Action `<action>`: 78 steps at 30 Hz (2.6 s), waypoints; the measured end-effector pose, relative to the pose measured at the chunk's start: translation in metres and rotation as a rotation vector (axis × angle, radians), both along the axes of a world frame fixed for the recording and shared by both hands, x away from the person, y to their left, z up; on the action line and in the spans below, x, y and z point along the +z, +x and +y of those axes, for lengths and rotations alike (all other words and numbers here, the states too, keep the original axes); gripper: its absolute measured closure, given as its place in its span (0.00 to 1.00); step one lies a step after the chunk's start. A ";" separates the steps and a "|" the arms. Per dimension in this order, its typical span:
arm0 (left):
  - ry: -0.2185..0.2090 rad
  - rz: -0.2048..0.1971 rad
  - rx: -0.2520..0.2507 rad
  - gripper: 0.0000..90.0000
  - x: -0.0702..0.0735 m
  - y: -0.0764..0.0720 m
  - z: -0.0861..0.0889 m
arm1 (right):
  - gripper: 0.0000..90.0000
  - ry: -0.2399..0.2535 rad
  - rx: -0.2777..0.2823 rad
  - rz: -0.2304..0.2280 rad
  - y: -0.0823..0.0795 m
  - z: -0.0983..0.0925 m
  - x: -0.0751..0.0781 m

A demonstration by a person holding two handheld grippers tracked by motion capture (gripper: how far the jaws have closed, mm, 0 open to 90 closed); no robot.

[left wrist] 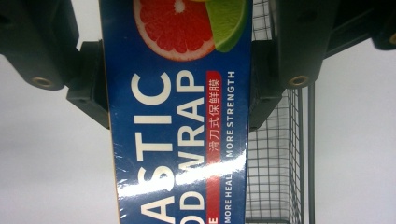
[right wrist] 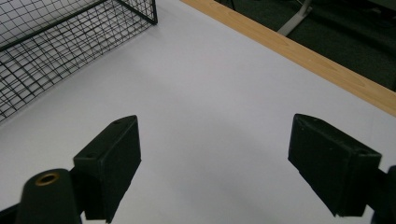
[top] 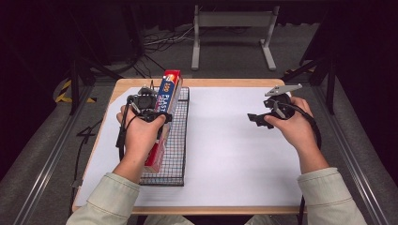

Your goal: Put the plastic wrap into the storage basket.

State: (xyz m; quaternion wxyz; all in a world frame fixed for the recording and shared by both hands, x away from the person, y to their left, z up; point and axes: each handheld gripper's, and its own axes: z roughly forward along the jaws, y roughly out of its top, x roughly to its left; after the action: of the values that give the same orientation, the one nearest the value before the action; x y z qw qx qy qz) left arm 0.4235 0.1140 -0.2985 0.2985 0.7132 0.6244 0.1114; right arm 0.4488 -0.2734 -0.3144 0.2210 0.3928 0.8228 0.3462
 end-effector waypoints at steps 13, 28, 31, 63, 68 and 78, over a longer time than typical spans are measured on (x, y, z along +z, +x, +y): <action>0.028 0.010 0.052 0.44 -0.025 0.005 -0.013 | 0.19 -0.011 -0.008 0.004 -0.004 0.002 -0.007; 0.035 0.052 0.081 0.44 -0.051 0.014 -0.018 | 0.19 -0.018 -0.019 0.020 -0.001 -0.001 -0.019; 0.039 0.066 0.087 0.43 -0.059 0.016 -0.016 | 0.19 -0.015 -0.025 0.019 -0.001 0.000 -0.021; 0.091 0.082 0.102 0.43 -0.077 0.015 -0.020 | 0.20 0.111 0.010 -0.132 -0.010 0.001 -0.048; 0.097 0.084 0.110 0.43 -0.082 0.016 -0.021 | 0.20 0.129 0.002 -0.145 -0.011 0.000 -0.053; 0.115 0.109 0.118 0.43 -0.090 0.021 -0.023 | 0.20 0.143 0.001 -0.147 -0.012 -0.001 -0.059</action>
State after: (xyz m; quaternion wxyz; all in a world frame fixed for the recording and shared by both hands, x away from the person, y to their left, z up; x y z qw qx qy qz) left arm 0.4445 0.0908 -0.3887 0.2157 0.6962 0.6731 0.1254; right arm 0.4369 -0.2742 -0.3731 0.2519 0.3805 0.7779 0.4320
